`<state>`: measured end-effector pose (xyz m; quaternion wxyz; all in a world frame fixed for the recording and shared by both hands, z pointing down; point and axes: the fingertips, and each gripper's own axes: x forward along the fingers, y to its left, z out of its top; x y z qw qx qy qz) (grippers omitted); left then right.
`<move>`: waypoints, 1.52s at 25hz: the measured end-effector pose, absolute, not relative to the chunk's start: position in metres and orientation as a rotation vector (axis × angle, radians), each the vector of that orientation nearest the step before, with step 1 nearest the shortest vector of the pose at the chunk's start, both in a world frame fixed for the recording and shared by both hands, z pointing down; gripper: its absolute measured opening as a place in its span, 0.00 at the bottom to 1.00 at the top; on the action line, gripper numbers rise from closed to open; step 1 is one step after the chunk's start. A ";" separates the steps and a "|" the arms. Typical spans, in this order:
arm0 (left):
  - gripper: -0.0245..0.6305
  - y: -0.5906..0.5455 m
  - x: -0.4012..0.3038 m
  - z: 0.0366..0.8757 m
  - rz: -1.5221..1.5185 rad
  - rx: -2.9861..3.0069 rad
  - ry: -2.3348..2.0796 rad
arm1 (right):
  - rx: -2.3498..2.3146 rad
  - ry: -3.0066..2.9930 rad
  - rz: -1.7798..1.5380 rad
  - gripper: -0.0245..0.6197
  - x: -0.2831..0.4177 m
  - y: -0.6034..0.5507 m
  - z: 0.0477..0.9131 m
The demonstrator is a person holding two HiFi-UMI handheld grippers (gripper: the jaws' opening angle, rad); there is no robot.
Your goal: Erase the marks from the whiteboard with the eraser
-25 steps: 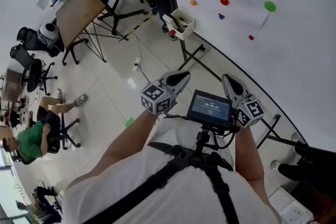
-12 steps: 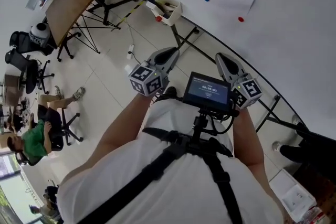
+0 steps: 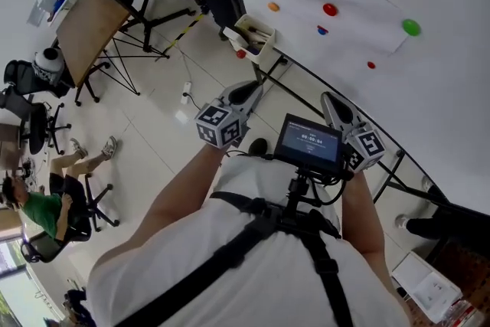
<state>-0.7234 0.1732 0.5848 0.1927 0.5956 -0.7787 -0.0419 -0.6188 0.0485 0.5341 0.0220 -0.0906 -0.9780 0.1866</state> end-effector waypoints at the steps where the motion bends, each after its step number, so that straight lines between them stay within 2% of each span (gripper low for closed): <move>1: 0.16 0.173 -0.732 0.585 -0.111 1.677 -2.181 | -0.258 -3.029 0.577 0.06 -0.626 0.048 0.534; 12: 0.17 0.201 -0.851 0.610 -0.012 1.561 -2.296 | -0.151 -3.002 0.516 0.06 -0.701 0.066 0.534; 16: 0.36 0.197 -0.887 0.610 0.046 1.542 -2.339 | -0.091 -3.003 0.476 0.06 -0.717 0.067 0.530; 18: 0.51 0.192 -0.899 0.612 0.067 1.532 -2.330 | -0.064 -2.999 0.465 0.06 -0.721 0.069 0.528; 19: 0.53 0.189 -0.904 0.614 0.086 1.527 -2.329 | -0.051 -2.997 0.465 0.06 -0.722 0.070 0.528; 28: 0.53 0.165 -0.920 0.614 0.289 1.622 -2.366 | 0.083 -2.988 0.482 0.06 -0.720 0.066 0.531; 30: 0.46 0.162 -0.920 0.608 0.339 1.638 -2.396 | 0.109 -2.987 0.484 0.06 -0.717 0.065 0.530; 38: 0.46 0.147 -0.916 0.602 0.476 1.654 -2.409 | 0.209 -2.982 0.512 0.06 -0.703 0.057 0.536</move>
